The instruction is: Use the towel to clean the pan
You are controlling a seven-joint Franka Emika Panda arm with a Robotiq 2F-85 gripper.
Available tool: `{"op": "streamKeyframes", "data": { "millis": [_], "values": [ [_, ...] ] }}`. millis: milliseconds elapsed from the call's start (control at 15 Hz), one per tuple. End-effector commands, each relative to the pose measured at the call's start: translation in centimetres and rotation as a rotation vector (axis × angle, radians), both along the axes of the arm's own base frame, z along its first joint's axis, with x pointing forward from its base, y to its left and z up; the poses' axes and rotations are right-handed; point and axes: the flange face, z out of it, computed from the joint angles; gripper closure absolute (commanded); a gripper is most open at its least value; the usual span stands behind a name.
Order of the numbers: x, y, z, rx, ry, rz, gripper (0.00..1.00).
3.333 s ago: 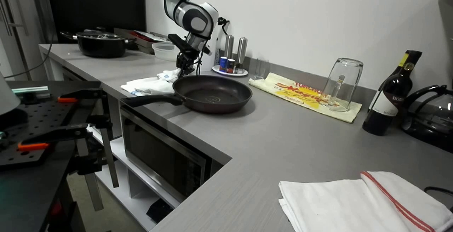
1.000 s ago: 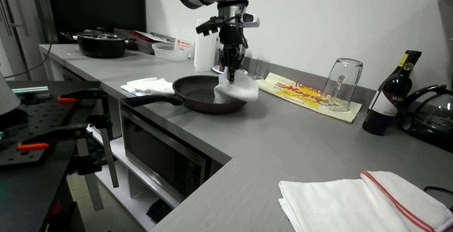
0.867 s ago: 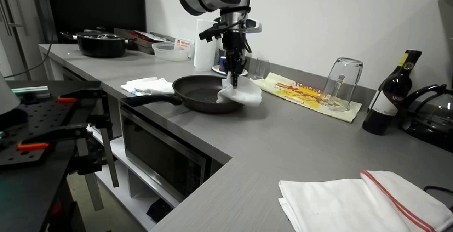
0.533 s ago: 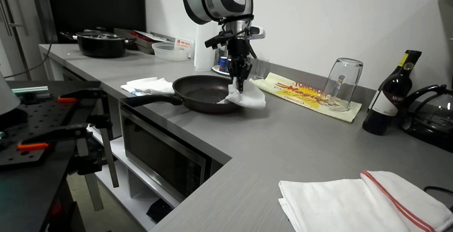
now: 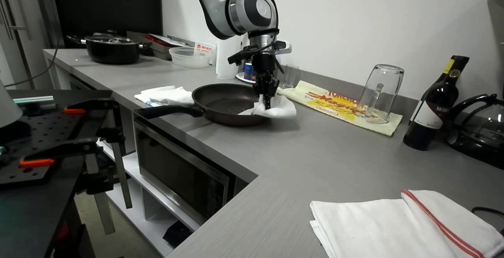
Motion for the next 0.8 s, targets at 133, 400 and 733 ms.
{"op": "streamKeyframes", "data": {
  "millis": [133,400,733],
  "values": [
    [0.4,0.6,-1.3,-0.166,-0.038,0.076,0.98],
    [-0.5,1.4,-2.3,-0.192,-0.025,0.109,0.98],
    [-1.4,3.0,-3.9,-0.159,-0.002,0.111,0.98]
  ]
}}
